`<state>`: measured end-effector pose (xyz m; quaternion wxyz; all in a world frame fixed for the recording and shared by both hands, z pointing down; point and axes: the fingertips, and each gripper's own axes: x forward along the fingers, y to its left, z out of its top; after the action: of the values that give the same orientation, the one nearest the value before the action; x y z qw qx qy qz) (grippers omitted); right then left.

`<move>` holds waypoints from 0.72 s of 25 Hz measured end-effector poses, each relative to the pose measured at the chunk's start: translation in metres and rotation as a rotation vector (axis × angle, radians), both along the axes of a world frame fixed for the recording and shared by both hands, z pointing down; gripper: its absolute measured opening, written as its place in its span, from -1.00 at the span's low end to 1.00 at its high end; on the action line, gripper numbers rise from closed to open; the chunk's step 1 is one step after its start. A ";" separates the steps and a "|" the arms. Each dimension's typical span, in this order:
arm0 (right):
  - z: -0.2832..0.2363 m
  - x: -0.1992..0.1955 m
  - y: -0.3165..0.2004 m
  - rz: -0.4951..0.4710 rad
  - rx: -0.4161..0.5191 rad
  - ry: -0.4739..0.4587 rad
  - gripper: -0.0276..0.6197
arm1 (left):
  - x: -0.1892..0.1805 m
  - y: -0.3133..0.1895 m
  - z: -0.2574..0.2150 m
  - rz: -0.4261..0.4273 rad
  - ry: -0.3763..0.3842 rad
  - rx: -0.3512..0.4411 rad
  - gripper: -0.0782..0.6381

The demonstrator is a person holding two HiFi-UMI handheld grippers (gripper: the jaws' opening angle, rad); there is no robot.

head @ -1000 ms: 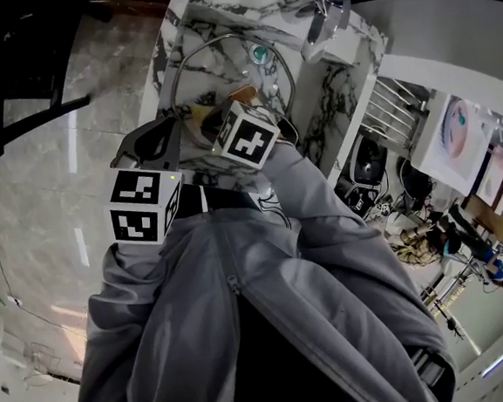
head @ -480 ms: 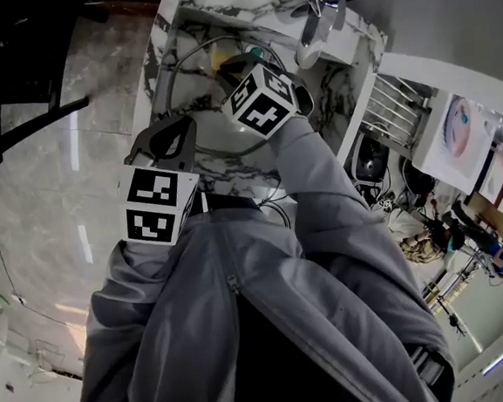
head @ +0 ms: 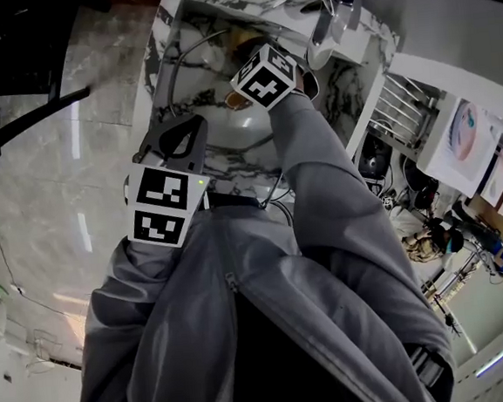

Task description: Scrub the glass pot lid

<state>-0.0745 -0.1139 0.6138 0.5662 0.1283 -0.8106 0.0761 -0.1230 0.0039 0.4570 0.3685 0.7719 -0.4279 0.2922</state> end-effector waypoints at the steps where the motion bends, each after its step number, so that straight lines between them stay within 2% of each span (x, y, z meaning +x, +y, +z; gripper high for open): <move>1: -0.001 0.001 0.003 -0.003 -0.025 -0.008 -0.78 | 0.000 0.001 0.001 0.002 0.000 -0.001 -0.74; 4: -0.005 0.009 0.020 -0.021 -0.099 -0.011 -0.78 | 0.000 0.004 0.001 0.009 0.001 -0.001 -0.74; 7: -0.006 0.027 0.032 -0.026 -0.116 0.029 -0.78 | 0.000 0.009 -0.001 0.015 -0.002 0.004 -0.74; 10: -0.005 0.053 0.043 0.039 -0.136 0.076 -0.78 | 0.001 0.014 -0.004 0.021 -0.005 0.012 -0.74; 13: -0.006 0.066 0.068 0.076 -0.186 0.061 -0.78 | 0.002 0.021 -0.003 0.025 -0.005 0.015 -0.74; 18: -0.011 0.056 0.131 -0.013 -0.261 0.055 -0.78 | 0.011 0.028 -0.007 0.051 0.000 0.024 -0.74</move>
<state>-0.0184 0.0167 0.6024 0.6008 0.0504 -0.7787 0.1739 -0.1117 0.0321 0.4503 0.3517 0.7868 -0.4115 0.2965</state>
